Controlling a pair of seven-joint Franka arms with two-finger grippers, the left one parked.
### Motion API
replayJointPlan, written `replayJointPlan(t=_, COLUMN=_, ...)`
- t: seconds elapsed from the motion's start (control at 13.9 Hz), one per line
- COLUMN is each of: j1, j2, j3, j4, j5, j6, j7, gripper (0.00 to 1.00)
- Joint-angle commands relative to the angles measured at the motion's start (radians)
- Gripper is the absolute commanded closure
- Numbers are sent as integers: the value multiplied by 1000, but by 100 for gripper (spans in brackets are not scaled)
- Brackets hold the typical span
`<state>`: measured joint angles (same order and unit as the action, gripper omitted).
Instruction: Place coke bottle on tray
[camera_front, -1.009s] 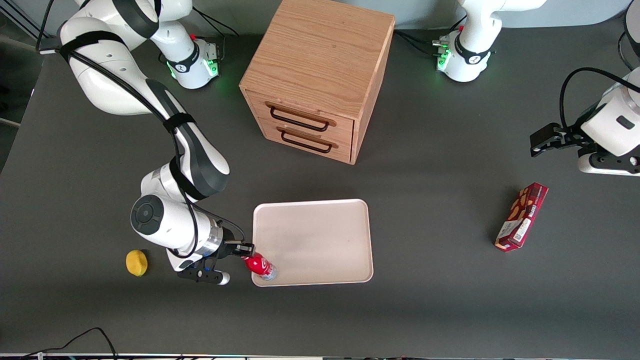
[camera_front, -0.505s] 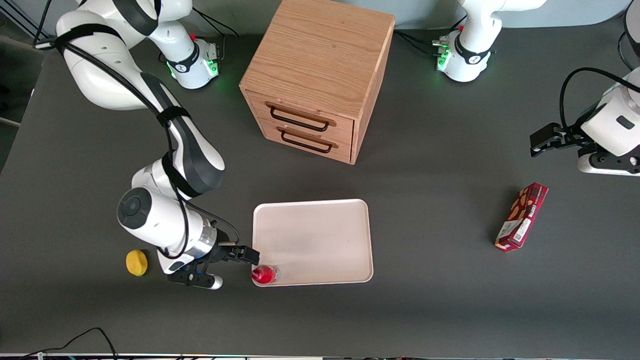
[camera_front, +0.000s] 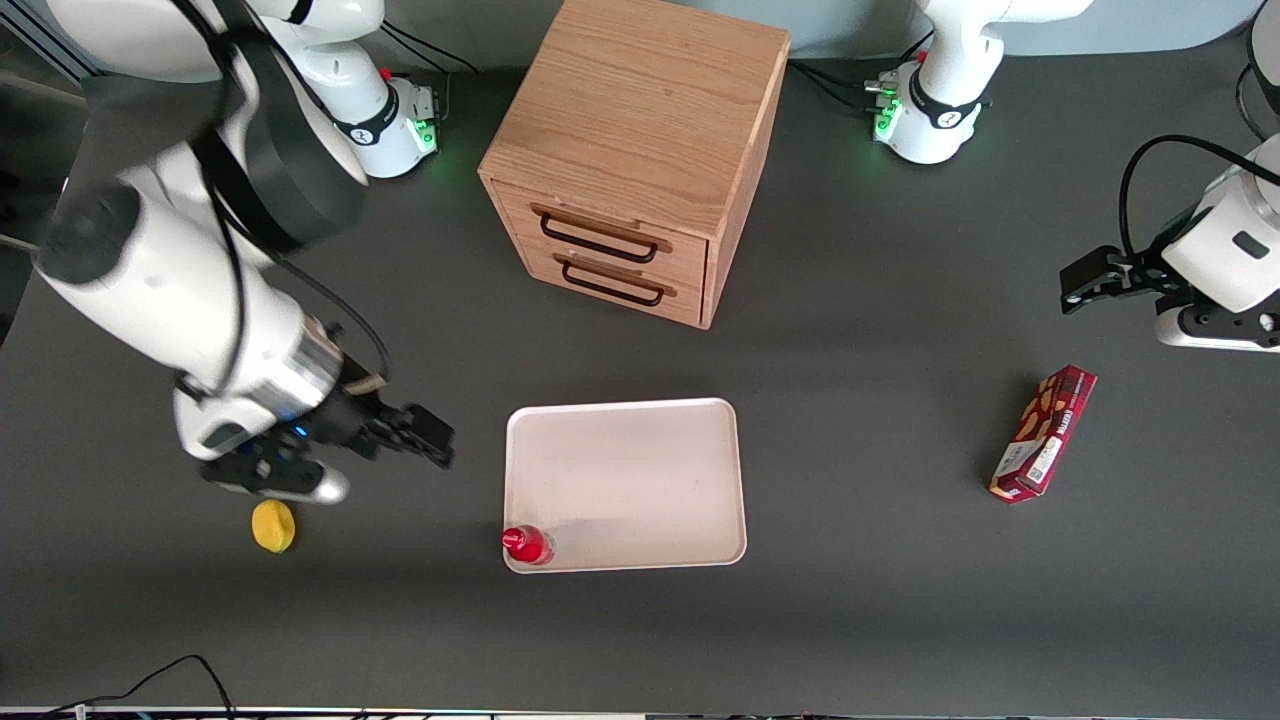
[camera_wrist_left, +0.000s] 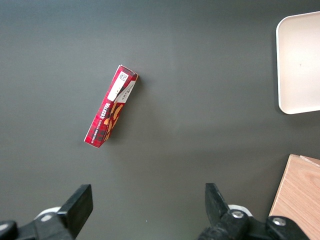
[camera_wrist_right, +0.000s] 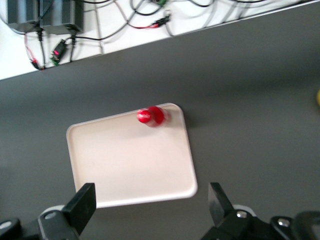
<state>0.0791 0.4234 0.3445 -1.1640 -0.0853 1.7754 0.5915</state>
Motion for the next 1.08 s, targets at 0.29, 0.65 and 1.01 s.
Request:
replayJointPlan(t=0.29, j1=-223, j2=-452, j3=10, j4=-355, j5=-1, j6=-180, j7=-192, gripper=0)
replayJointPlan(t=0.65, j1=-309, j2=-700, j3=4, j4=-633, j5=110, j6=-68, j7=-315, gripper=0)
replayJointPlan(t=1.01, j1=-311, j2=-609, j3=-1, j4=-496, j5=113, j6=-151, j7=-309, gripper=0)
